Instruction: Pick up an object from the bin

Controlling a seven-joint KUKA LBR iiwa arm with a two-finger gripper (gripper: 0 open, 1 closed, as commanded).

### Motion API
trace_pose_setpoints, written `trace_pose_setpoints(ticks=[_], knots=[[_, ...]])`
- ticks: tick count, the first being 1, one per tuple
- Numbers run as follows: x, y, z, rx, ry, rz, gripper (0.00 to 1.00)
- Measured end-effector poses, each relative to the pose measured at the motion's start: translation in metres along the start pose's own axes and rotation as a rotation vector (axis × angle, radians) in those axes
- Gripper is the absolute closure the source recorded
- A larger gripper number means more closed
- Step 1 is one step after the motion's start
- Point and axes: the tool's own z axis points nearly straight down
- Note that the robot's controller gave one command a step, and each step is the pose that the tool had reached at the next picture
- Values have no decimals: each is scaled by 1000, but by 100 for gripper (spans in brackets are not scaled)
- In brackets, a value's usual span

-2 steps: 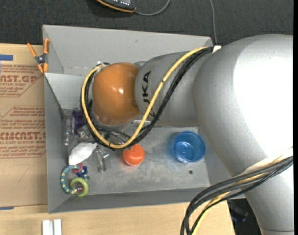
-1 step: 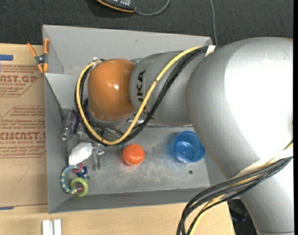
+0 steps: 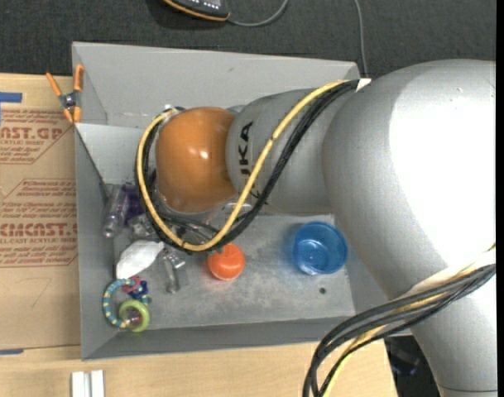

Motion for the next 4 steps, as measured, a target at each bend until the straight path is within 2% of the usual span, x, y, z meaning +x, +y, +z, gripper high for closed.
trace_pose_setpoints(ticks=[1, 2, 4], knots=[[-13, 5, -3, -5, 8, 79, 0], [-1, 1, 0, -2, -2, 1, 100], [-1, 1, 0, -2, -2, 1, 100]])
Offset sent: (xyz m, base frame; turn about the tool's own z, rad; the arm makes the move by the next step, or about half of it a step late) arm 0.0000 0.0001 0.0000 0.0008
